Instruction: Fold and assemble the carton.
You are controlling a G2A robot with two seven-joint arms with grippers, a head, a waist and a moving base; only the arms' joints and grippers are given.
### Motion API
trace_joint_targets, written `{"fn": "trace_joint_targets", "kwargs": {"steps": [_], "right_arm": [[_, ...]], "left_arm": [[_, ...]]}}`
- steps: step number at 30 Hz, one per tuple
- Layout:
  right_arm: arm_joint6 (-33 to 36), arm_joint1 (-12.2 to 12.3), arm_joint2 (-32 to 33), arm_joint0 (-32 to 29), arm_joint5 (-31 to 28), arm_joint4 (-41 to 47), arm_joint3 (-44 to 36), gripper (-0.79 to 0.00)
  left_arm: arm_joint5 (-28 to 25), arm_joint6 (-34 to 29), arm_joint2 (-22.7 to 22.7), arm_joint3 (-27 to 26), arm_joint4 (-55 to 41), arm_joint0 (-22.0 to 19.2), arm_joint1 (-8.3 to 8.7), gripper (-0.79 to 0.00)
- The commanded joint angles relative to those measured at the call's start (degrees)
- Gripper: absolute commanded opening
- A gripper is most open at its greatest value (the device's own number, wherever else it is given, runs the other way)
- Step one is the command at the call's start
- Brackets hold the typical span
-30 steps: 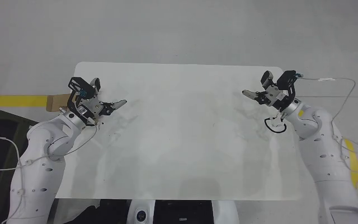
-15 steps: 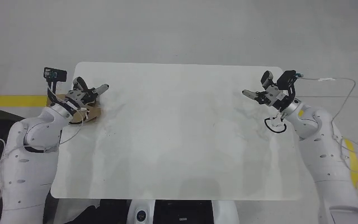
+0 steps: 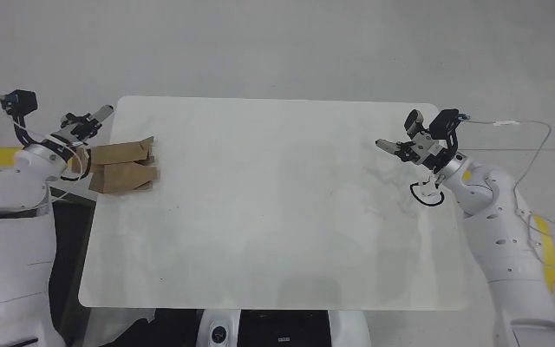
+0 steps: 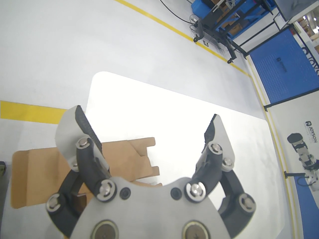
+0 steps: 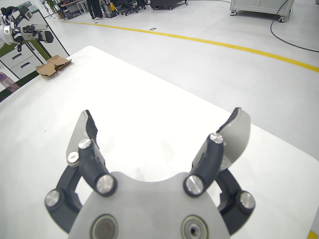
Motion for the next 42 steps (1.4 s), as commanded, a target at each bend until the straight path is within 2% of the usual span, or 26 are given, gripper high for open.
{"fn": "trace_joint_targets", "kwargs": {"steps": [1,7,13,23,26,33,42], "right_arm": [[0.0,0.0,0.0,0.0,0.0,0.0,0.0,0.0],[0.0,0.0,0.0,0.0,0.0,0.0,0.0,0.0],[0.0,0.0,0.0,0.0,0.0,0.0,0.0,0.0],[0.0,0.0,0.0,0.0,0.0,0.0,0.0,0.0],[0.0,0.0,0.0,0.0,0.0,0.0,0.0,0.0],[0.0,0.0,0.0,0.0,0.0,0.0,0.0,0.0],[0.0,0.0,0.0,0.0,0.0,0.0,0.0,0.0]], "left_arm": [[0.1,-0.1,-1.0,1.8,0.7,-0.7,0.33,0.0],[1.6,0.1,-3.4,6.9,2.4,-2.8,1.33,0.0],[3.9,-0.3,-5.4,9.6,3.0,-2.7,2.12,0.0],[8.2,-2.0,-10.7,9.6,2.3,3.0,3.25,0.0],[9.4,-2.6,-12.4,10.4,-0.9,5.0,3.27,0.0],[7.2,-1.6,-14.5,12.5,-8.6,9.7,2.87,0.0],[2.4,4.3,-11.3,16.5,-17.3,11.7,1.29,0.0]]}}
